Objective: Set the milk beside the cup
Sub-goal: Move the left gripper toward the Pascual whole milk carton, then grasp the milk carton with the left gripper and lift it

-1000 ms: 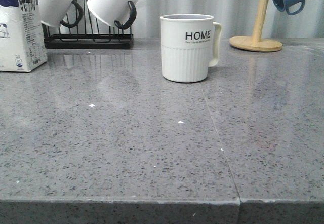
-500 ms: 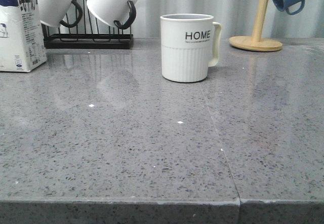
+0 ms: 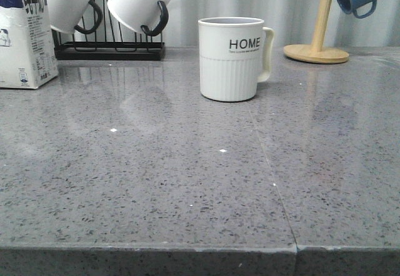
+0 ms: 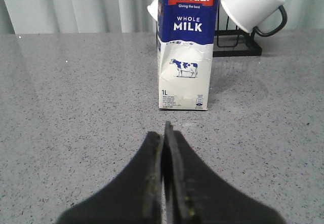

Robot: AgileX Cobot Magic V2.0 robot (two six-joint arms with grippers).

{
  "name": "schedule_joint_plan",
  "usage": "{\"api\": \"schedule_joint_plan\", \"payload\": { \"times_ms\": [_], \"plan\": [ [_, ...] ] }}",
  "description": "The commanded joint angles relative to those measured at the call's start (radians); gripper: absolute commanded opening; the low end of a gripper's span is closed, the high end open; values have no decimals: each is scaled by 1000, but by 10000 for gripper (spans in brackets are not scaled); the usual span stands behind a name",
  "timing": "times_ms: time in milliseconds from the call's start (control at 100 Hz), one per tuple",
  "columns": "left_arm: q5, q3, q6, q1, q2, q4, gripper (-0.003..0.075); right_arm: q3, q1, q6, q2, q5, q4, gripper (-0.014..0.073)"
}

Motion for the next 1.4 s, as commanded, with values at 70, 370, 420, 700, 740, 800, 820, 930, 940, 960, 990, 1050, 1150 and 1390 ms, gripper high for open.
{"api": "schedule_joint_plan", "payload": {
  "times_ms": [70, 370, 420, 700, 740, 800, 820, 930, 940, 960, 990, 1050, 1150, 1390],
  "plan": [
    [-102, -113, -4, -8, 190, -9, 87, -24, 0, -2, 2, -69, -1, -68],
    [-462, -142, -4, -19, 443, -11, 708, -24, 0, -2, 2, -69, -1, -68],
    [-479, -156, -4, -37, 477, -11, 685, -24, 0, -2, 2, -69, -1, -68],
    [-583, -273, -4, -138, 691, -11, 670, -24, 0, -2, 2, -69, -1, -68],
    [-588, -294, -4, -138, 724, -11, 669, -24, 0, -2, 2, -69, -1, -68],
    [-603, -323, -4, -138, 774, -11, 670, -24, 0, -2, 2, -69, -1, -68],
    [-610, -329, -4, -138, 784, -11, 670, -24, 0, -2, 2, -69, -1, -68],
    [-632, -383, -4, -138, 872, -11, 670, -24, 0, -2, 2, -69, -1, -68],
    [-632, -392, -4, -138, 883, -11, 669, -24, 0, -2, 2, -69, -1, -68],
    [-632, -400, -4, -138, 894, -11, 669, -24, 0, -2, 2, -69, -1, -68],
    [-634, -419, -4, -138, 922, -16, 669, -24, 0, -2, 2, -69, -1, -68],
    [-641, -451, -4, -136, 966, -22, 669, -24, 0, -2, 2, -69, -1, -68],
    [-657, -503, -4, -134, 1036, -31, 669, -24, 0, -2, 2, -69, -1, -68],
    [-665, -534, -4, -134, 1082, -33, 596, -24, 0, -2, 2, -69, -1, -68]
  ]
}}
